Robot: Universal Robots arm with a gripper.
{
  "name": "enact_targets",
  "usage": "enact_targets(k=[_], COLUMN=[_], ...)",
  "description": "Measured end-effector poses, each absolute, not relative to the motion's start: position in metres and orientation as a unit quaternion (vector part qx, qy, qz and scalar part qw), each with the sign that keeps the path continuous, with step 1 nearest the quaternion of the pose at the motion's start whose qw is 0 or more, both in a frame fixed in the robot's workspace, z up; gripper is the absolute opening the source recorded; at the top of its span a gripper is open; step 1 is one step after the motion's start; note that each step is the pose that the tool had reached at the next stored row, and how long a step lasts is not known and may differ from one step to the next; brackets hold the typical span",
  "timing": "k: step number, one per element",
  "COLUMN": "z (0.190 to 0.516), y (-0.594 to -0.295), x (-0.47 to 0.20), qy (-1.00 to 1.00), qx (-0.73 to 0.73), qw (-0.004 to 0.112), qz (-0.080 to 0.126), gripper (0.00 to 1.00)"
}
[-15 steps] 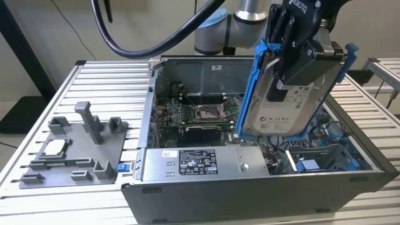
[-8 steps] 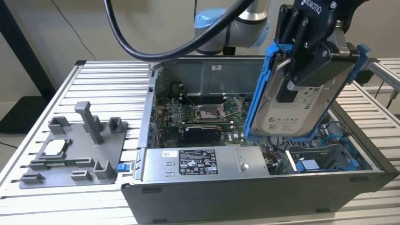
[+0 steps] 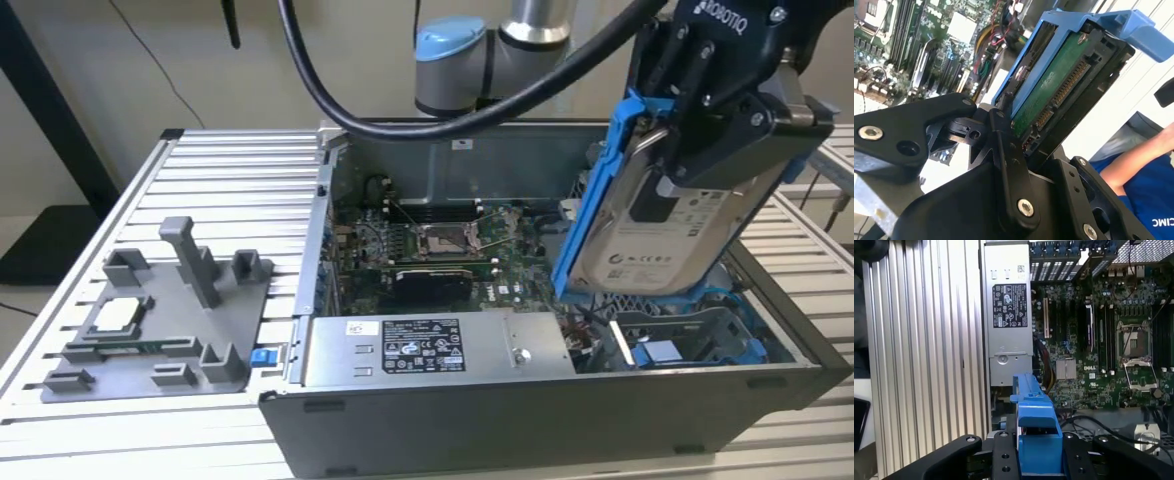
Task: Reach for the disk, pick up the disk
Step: 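Pick up the disk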
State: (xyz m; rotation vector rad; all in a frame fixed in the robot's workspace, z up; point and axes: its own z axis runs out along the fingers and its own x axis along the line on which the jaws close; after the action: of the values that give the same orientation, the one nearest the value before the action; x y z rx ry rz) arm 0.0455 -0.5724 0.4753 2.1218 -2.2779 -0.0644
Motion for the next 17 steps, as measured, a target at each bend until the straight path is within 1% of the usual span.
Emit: enact_targets(k=[17], z=[0.475], y=[-0.583], x=[0.102], qy=[-0.731], qx=[0.681], qw=[0.02], qz=[-0.026], gripper=[0.0])
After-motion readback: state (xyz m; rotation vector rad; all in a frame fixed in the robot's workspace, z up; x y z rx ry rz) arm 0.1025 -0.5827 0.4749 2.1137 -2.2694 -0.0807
